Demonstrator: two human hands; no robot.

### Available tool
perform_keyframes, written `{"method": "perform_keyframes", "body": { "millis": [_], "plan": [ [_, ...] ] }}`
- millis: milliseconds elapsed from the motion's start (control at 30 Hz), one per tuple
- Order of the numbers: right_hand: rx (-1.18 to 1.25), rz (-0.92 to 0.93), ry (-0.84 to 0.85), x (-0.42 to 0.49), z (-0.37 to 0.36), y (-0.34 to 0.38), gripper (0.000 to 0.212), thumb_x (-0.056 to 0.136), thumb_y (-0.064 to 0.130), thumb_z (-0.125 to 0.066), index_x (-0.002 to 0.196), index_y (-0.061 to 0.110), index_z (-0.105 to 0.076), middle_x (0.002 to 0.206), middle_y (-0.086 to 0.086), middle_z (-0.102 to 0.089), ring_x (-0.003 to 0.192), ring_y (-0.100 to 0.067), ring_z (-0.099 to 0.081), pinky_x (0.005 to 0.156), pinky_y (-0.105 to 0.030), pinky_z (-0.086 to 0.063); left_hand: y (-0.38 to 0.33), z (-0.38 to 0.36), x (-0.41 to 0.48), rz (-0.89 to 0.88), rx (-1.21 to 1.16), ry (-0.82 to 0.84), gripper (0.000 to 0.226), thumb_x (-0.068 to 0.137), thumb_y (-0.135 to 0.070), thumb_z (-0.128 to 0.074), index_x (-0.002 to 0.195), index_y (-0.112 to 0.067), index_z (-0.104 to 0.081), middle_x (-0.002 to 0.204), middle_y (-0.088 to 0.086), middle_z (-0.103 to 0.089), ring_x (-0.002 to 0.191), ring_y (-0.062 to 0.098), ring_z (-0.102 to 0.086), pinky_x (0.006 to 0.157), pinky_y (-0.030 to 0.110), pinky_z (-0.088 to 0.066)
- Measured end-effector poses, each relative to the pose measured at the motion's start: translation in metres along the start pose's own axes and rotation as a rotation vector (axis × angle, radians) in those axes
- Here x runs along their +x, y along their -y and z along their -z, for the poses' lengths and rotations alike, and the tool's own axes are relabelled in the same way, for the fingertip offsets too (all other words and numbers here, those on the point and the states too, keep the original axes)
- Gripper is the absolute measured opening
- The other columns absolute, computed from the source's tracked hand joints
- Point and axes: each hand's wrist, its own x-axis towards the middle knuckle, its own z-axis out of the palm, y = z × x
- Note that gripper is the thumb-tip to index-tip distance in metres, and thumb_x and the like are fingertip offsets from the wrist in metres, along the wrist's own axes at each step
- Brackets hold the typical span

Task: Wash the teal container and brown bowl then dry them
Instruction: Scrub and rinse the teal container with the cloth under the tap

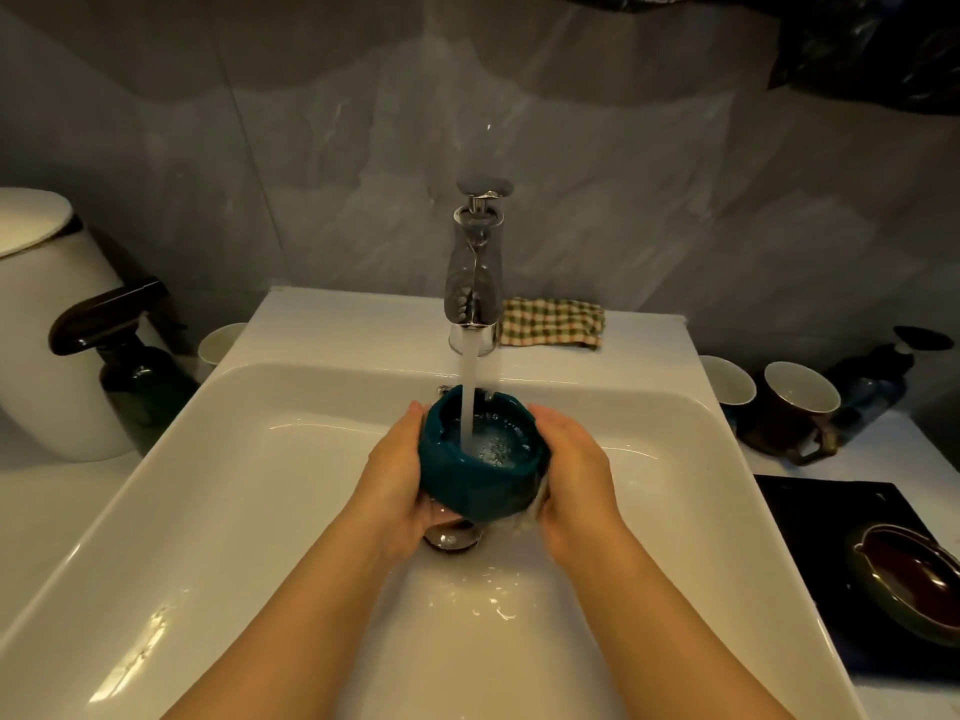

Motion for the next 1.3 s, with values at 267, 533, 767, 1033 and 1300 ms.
{"method": "perform_keyframes", "body": {
  "millis": [267, 533, 767, 1033, 1300],
  "plan": [
    [-0.316, 0.461, 0.087, -0.004, 0.005, 0.008, 0.023, 0.092, 0.012, -0.053, 0.109, 0.025, -0.063, 0.100, 0.015, -0.063, 0.097, -0.002, -0.058, 0.079, -0.012, -0.049, 0.002, 0.010, 0.006, -0.148, 0.312, 0.014, 0.040, 0.065, -0.016, -0.059, 0.105, -0.015, -0.053, 0.102, 0.016, -0.062, 0.088, 0.028, -0.060, 0.063, 0.033, -0.049],
    [-1.236, 1.034, 0.234, 0.004, 0.004, -0.008, 0.051, 0.083, 0.000, -0.055, 0.130, 0.021, -0.051, 0.146, -0.005, -0.040, 0.132, -0.024, -0.039, 0.106, -0.045, -0.039, -0.001, 0.009, -0.002, -0.235, 0.721, 0.093, 0.053, 0.057, -0.021, -0.057, 0.109, -0.027, -0.045, 0.099, 0.006, -0.058, 0.092, 0.025, -0.058, 0.069, 0.035, -0.051],
    [-0.273, 0.199, 0.124, 0.009, 0.005, 0.007, 0.027, 0.087, 0.026, -0.053, 0.110, 0.013, -0.050, 0.096, -0.002, -0.059, 0.095, -0.022, -0.059, 0.070, -0.027, -0.048, -0.009, 0.011, 0.002, -0.312, 0.558, -0.088, 0.057, 0.050, -0.022, -0.054, 0.107, -0.024, -0.045, 0.096, 0.007, -0.057, 0.088, 0.028, -0.060, 0.077, 0.045, -0.053],
    [-1.228, 0.781, 0.374, 0.003, 0.006, -0.007, 0.062, 0.091, 0.009, -0.052, 0.145, 0.028, -0.028, 0.156, 0.009, -0.015, 0.144, -0.011, -0.003, 0.118, -0.033, -0.012, -0.001, 0.007, -0.003, -0.282, 0.696, 0.040, 0.049, 0.066, -0.015, -0.062, 0.110, -0.024, -0.042, 0.096, 0.006, -0.058, 0.088, 0.023, -0.060, 0.069, 0.034, -0.054],
    [-0.270, 0.176, 0.253, -0.005, 0.004, 0.011, 0.039, 0.088, -0.006, -0.043, 0.112, 0.024, -0.047, 0.119, 0.000, -0.055, 0.095, -0.016, -0.061, 0.062, -0.024, -0.056, -0.005, 0.013, 0.002, -0.333, 0.399, -0.098, 0.043, 0.072, -0.004, -0.056, 0.111, -0.020, -0.043, 0.096, 0.009, -0.055, 0.084, 0.025, -0.056, 0.059, 0.032, -0.047]
  ]
}}
